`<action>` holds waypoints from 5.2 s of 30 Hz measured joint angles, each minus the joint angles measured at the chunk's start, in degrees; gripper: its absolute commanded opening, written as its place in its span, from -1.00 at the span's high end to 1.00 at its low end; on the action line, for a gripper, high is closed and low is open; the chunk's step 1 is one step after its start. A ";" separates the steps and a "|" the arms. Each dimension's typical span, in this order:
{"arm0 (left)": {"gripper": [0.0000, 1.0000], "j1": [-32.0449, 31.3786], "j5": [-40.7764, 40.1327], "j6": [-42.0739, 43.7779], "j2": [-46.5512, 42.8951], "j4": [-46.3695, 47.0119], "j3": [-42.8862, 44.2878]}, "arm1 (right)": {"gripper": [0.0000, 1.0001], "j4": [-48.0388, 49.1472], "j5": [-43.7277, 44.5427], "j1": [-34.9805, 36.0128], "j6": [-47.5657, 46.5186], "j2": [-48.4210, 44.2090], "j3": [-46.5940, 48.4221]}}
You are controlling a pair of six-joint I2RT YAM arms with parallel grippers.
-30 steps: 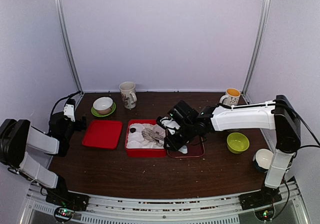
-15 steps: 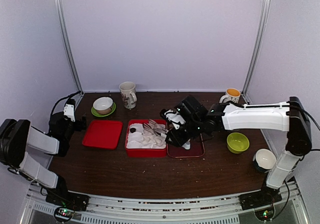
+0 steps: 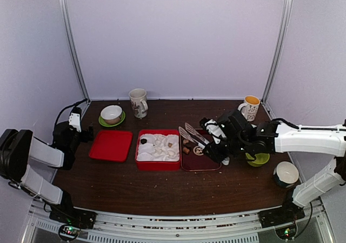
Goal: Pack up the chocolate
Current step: Pick up the fake chocolate from the plate, then place the fake chocolate in the empty pocket of the box.
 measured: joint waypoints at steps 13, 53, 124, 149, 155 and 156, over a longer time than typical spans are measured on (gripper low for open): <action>-0.96 0.00 0.00 0.00 0.00 0.02 0.00 | 0.29 -1.49 0.87 -1.84 1.40 -1.64 -5.22; -0.96 0.00 0.00 0.00 0.00 0.00 0.00 | 0.27 0.28 -1.77 -3.45 4.81 -1.64 -11.56; -0.96 0.00 0.00 0.00 0.00 0.00 0.00 | 0.42 -0.35 -5.66 -3.50 -2.10 14.21 -1.46; -0.96 0.00 0.00 0.00 0.00 0.00 0.00 | 0.47 -0.44 -4.83 -3.65 -1.81 5.18 -3.91; -0.96 0.00 0.00 0.00 0.00 0.00 0.00 | 0.47 -0.48 -6.67 -3.63 -2.01 4.17 -3.76; -0.96 0.00 0.00 0.00 0.00 0.00 0.00 | 0.47 -0.74 -7.23 -3.63 -2.08 4.17 -3.50</action>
